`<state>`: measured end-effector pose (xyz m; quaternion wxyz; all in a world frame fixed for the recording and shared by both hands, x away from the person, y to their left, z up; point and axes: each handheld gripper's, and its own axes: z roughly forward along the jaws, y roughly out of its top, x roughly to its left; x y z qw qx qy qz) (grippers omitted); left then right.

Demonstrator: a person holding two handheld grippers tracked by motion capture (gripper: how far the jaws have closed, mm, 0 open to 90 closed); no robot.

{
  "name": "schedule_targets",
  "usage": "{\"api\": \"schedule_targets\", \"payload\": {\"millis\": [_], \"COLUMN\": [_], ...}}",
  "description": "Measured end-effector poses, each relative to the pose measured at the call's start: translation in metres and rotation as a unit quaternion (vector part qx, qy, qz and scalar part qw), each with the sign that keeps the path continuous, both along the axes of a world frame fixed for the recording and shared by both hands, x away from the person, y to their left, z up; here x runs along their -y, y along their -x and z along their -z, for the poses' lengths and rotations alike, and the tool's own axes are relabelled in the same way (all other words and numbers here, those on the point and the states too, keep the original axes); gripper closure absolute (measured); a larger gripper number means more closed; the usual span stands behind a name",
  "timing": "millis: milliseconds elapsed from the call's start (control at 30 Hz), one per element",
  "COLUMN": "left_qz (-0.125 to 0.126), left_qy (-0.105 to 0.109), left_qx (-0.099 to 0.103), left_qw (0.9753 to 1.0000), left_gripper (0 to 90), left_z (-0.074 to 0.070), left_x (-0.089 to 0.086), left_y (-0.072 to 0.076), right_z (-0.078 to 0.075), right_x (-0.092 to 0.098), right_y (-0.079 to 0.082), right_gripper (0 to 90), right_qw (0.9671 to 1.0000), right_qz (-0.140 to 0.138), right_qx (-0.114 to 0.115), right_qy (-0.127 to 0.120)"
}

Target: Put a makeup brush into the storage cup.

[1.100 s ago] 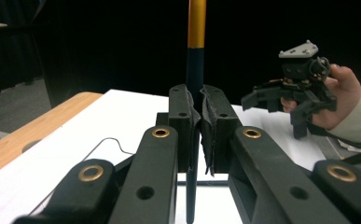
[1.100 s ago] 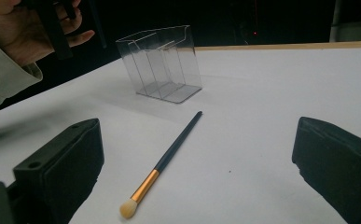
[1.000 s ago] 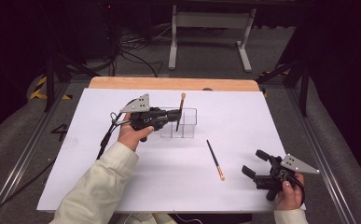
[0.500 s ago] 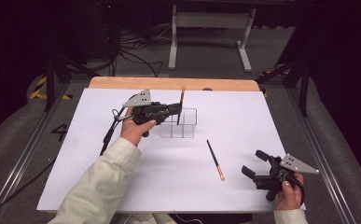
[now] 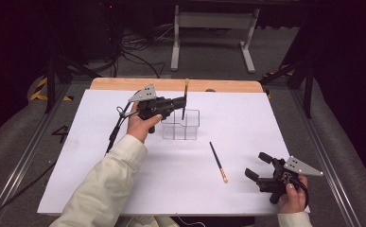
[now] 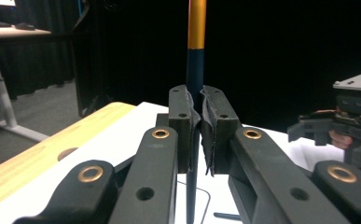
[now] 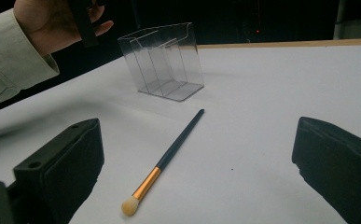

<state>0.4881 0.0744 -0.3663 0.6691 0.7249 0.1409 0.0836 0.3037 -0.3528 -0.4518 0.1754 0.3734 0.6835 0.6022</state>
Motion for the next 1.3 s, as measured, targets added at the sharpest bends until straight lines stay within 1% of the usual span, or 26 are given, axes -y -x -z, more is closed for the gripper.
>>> {"api": "schedule_targets", "payload": {"millis": [67,200,233,267,333,500,600,667,733,867,967,1000,1067,1267,1300], "left_qz": [-0.007,-0.017,-0.023,-0.025,-0.028,-0.031,-0.032,-0.028,-0.028,-0.031,-0.030,-0.028,-0.028,-0.029,-0.031], "left_qy": [-0.005,-0.006,-0.012,-0.013,-0.017,-0.015,-0.018,-0.022,-0.026,-0.026,-0.038,-0.038,-0.043,-0.045,-0.047], "left_qx": [0.009,0.010,0.013,0.014,0.011,0.002,-0.001,-0.010,-0.008,-0.014,-0.022,-0.024,-0.029,-0.032,-0.036], "left_qw": [0.9999,0.9998,0.9996,0.9995,0.9994,0.9994,0.9993,0.9993,0.9993,0.9991,0.9986,0.9986,0.9983,0.9980,0.9978], "left_gripper": [83.2,83.2,83.2,83.1,83.1,83.1,83.1,83.1,83.1,83.1,83.1,83.1,83.1,83.0,83.0], "left_z": [0.001,0.004,0.006,0.007,0.009,0.015,0.018,0.022,0.023,0.028,0.032,0.033,0.035,0.036,0.037], "left_x": [0.000,0.001,0.002,0.002,0.003,0.001,0.001,0.001,0.001,0.001,0.003,0.003,0.003,0.002,0.001], "left_y": [-0.002,-0.004,-0.006,-0.007,-0.008,-0.009,-0.010,-0.010,-0.011,-0.012,-0.012,-0.011,-0.011,-0.011,-0.011], "right_z": [0.000,0.000,0.000,0.000,0.000,0.000,0.000,-0.001,-0.001,-0.001,-0.001,-0.001,-0.002,-0.002,-0.003], "right_x": [0.000,0.000,0.000,0.000,0.000,0.000,0.000,0.000,0.000,0.001,0.001,0.001,0.001,0.000,0.000], "right_y": [0.000,0.000,0.000,0.000,0.000,0.000,0.000,0.001,0.001,0.000,0.001,0.001,0.001,0.001,0.002], "right_gripper": [2.5,2.5,2.5,2.5,2.5,2.5,2.5,2.5,2.5,2.5,2.5,2.5,2.5,2.5,2.5], "right_qw": [1.0000,1.0000,1.0000,1.0000,1.0000,1.0000,1.0000,1.0000,1.0000,1.0000,1.0000,1.0000,1.0000,1.0000,1.0000], "right_qz": [0.000,0.000,0.000,0.000,0.000,-0.001,-0.001,-0.001,-0.001,0.000,0.000,0.000,0.001,0.000,0.000], "right_qx": [0.000,0.000,0.000,0.000,0.000,0.000,0.000,0.001,0.003,0.002,0.003,0.003,0.004,0.005,0.006], "right_qy": [0.000,0.000,0.000,-0.001,-0.001,-0.001,0.000,0.000,0.000,-0.001,-0.002,-0.002,-0.002,-0.001,0.000]}}
